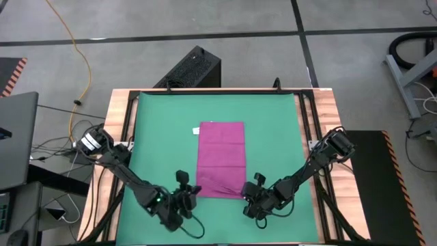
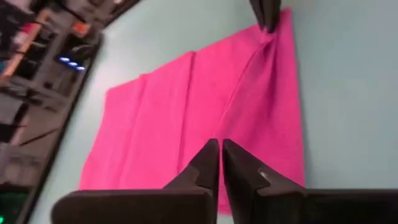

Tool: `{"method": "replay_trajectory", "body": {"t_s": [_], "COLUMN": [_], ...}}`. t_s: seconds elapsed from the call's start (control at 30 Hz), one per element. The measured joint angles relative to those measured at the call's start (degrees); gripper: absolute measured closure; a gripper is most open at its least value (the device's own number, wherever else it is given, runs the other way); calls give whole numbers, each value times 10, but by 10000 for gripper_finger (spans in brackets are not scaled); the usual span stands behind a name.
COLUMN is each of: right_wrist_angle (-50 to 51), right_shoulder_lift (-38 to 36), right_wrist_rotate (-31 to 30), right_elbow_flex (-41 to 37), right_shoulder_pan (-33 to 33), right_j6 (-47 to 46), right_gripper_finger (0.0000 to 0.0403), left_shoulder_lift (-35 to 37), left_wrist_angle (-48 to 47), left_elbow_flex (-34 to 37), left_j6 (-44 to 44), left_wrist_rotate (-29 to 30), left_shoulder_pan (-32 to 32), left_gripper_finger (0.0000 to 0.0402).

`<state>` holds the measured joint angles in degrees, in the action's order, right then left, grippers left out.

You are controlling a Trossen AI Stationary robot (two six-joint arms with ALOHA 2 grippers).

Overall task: Roll towel
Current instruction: Roll the pink towel

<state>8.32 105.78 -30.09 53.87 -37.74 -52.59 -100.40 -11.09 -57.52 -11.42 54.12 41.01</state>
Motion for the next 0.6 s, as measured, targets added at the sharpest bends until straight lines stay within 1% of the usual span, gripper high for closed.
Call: {"method": "replay_trajectory", "body": {"t_s": [0.13, 0.2, 0.27, 0.33, 0.43, 0.6], "right_wrist_angle": [0, 0, -1, -1, -2, -14], "right_shoulder_lift": [0, 0, 0, 0, 0, -1], "right_wrist_rotate": [0, 0, 0, 0, 0, 1], "right_elbow_flex": [0, 0, 0, 0, 0, 0], "right_shoulder_pan": [0, 0, -1, -1, -1, -1], "right_j6": [3, 3, 6, 6, 17, 49], "right_gripper_finger": [390, 390, 390, 390, 385, 357], "left_shoulder_lift": [0, 0, 0, 0, 0, 0], "left_wrist_angle": [112, 175, 215, 230, 235, 222], "left_elbow_flex": [50, 84, 116, 135, 152, 156], "left_j6": [38, 45, 40, 27, -3, -28], "left_wrist_rotate": [-107, -141, -145, -147, -161, -188], "left_shoulder_pan": [-34, -46, -55, -61, -64, -64], "left_gripper_finger": [398, 400, 401, 401, 401, 401]}}
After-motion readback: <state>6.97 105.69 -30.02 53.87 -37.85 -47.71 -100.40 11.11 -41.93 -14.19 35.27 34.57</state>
